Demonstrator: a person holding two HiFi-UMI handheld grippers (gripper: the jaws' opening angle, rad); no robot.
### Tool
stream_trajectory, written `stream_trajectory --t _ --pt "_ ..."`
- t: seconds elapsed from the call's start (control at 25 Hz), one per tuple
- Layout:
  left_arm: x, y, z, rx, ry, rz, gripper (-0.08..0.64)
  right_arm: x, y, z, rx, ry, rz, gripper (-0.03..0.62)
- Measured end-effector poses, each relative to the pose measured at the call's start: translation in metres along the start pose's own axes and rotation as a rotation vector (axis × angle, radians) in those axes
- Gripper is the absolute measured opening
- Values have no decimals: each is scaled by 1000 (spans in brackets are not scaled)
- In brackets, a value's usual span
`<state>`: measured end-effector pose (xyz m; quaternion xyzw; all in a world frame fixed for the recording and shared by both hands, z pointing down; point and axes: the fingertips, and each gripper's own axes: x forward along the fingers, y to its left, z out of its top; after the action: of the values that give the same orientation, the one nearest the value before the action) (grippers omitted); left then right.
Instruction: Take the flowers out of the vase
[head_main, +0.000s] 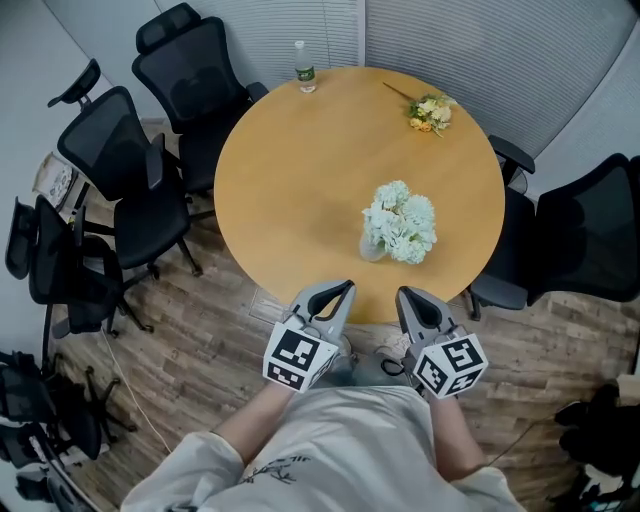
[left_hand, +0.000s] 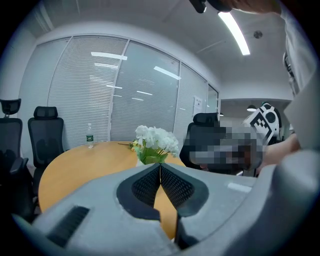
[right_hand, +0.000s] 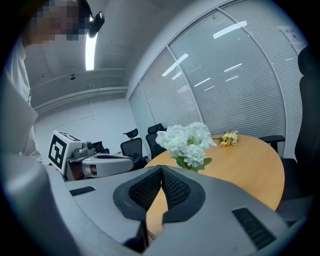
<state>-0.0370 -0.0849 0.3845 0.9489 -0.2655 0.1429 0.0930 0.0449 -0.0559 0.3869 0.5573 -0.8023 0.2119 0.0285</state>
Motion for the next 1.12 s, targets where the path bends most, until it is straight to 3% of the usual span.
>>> stream_trajectory --t 0.4,1.12 --pt "22 5 -1 -20 14 7 11 14 -13 -6 -6 59 28 6" --pt "66 35 -35 -2 57 71 22 51 -40 -20 -44 44 58 11"
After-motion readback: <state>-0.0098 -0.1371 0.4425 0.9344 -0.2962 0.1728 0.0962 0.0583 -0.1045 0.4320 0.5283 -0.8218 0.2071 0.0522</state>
